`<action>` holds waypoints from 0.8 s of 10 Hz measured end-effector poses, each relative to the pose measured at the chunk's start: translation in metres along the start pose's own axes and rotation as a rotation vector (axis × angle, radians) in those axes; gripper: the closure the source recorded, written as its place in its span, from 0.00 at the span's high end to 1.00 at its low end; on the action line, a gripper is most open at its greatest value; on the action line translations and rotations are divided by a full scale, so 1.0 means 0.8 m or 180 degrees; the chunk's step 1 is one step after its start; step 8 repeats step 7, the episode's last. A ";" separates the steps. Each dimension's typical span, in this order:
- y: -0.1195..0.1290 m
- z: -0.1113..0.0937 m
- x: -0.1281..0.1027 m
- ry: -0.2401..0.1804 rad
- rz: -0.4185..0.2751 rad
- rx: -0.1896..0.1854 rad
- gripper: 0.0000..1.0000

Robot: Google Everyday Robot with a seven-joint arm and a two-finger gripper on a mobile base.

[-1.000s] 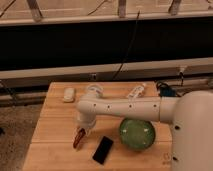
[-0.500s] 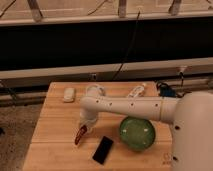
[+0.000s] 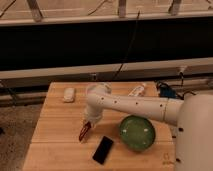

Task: Drag the pepper across the table

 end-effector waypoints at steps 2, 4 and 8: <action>0.008 -0.004 0.012 0.0000 0.0025 0.0014 0.04; 0.017 -0.009 0.022 -0.0005 0.0035 0.0023 0.04; 0.020 -0.012 0.028 -0.0014 0.0055 0.0042 0.04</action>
